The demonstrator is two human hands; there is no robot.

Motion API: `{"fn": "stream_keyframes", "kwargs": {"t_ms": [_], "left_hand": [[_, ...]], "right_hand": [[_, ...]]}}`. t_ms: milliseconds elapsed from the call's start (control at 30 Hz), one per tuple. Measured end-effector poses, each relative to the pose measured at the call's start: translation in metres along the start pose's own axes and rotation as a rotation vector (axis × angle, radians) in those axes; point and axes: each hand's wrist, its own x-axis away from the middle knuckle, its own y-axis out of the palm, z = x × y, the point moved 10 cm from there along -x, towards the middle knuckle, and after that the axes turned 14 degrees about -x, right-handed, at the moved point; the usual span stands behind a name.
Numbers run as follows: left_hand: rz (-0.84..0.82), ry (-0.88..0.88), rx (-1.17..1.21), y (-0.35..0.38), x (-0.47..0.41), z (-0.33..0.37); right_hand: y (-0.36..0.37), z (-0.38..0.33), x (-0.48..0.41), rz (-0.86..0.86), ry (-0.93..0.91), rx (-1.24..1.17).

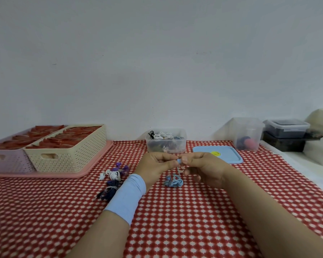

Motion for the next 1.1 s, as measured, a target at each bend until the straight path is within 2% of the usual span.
{"fn": "stream_keyframes", "kwargs": {"t_ms": [167, 467, 600, 900, 1100], "left_hand": [[-0.026, -0.006, 0.022, 0.003, 0.000, 0.000], [-0.013, -0.005, -0.048, 0.000, -0.001, -0.001], [0.007, -0.009, -0.055, -0.001, -0.002, 0.000], [0.039, 0.041, -0.155, -0.006, -0.002, 0.004], [0.055, 0.084, -0.226, -0.006, -0.002, 0.009]], "right_hand": [[0.001, -0.003, 0.004, -0.046, 0.008, -0.014], [-0.006, -0.001, -0.001, 0.036, -0.009, 0.038], [-0.009, -0.003, -0.001, 0.043, -0.028, -0.010], [-0.013, -0.017, 0.002, 0.140, -0.185, 0.207], [-0.014, -0.015, 0.001, 0.135, -0.171, 0.208]]}}
